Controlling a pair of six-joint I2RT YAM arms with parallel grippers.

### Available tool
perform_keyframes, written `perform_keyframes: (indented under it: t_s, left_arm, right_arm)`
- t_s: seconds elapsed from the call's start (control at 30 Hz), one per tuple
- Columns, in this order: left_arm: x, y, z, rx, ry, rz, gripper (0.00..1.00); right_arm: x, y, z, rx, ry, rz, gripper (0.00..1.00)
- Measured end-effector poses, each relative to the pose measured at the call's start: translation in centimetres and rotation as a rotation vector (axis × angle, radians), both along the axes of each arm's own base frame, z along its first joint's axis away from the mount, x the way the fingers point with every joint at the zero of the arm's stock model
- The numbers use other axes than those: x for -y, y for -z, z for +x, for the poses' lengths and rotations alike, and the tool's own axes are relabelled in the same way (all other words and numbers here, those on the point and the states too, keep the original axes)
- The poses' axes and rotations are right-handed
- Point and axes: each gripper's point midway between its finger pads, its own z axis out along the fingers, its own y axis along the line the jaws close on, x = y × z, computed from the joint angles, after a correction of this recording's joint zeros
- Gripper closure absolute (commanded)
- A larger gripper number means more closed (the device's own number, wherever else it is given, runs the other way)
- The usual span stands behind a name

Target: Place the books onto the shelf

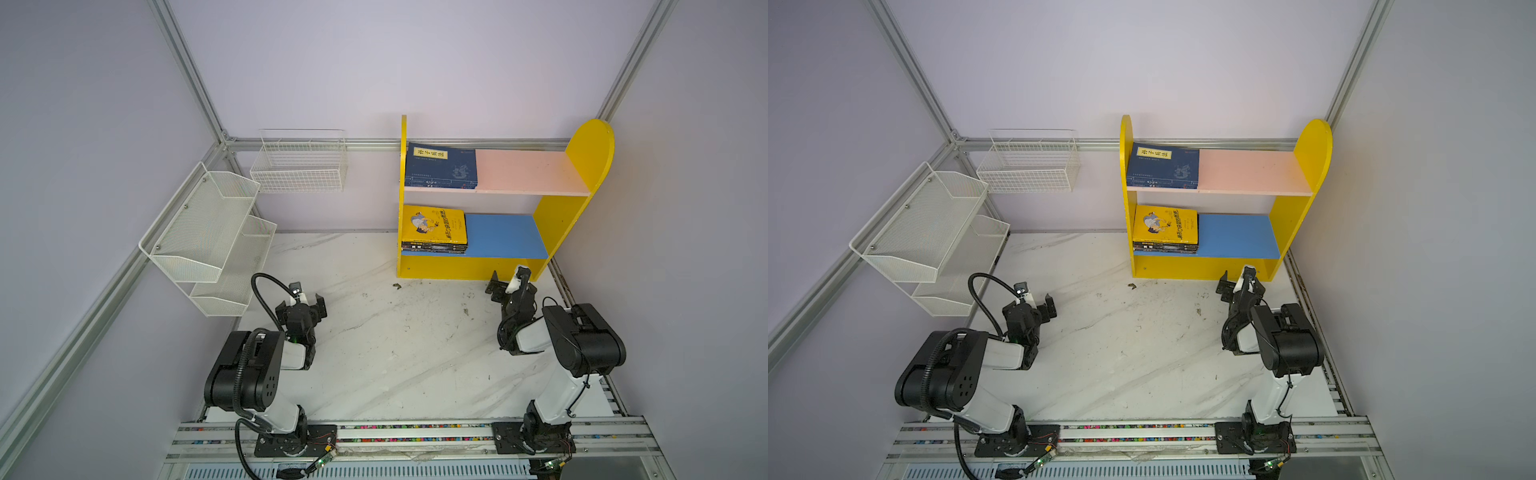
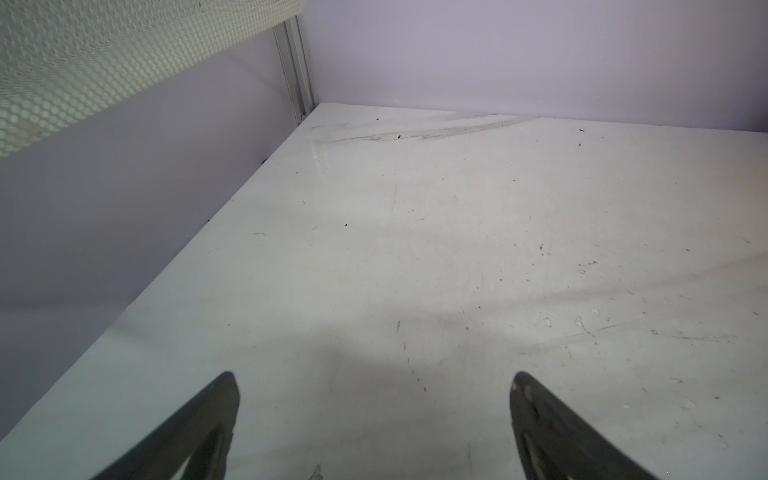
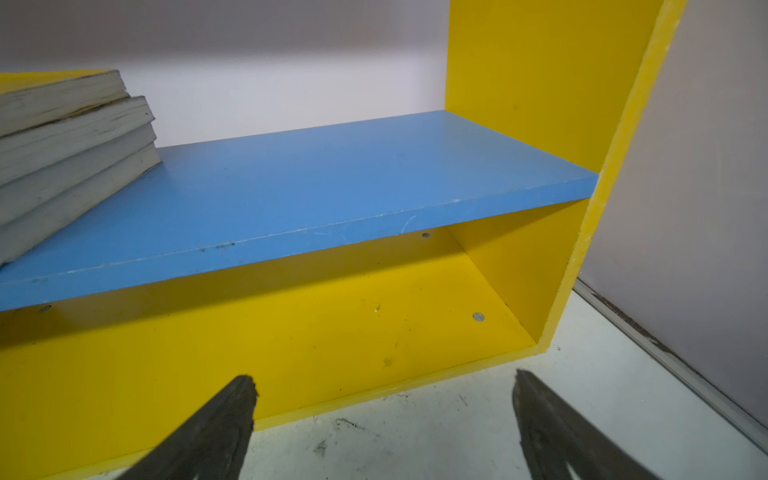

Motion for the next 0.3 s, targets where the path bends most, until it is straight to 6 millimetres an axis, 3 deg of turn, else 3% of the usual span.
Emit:
perform_keyframes:
  t_s: [0.3]
  left_arm:
    - [0.01, -0.19, 0.06, 0.004, 0.005, 0.012, 0.0]
  right_arm:
    - [-0.01, 0.07, 0.0, -0.004, -0.001, -0.007, 0.03]
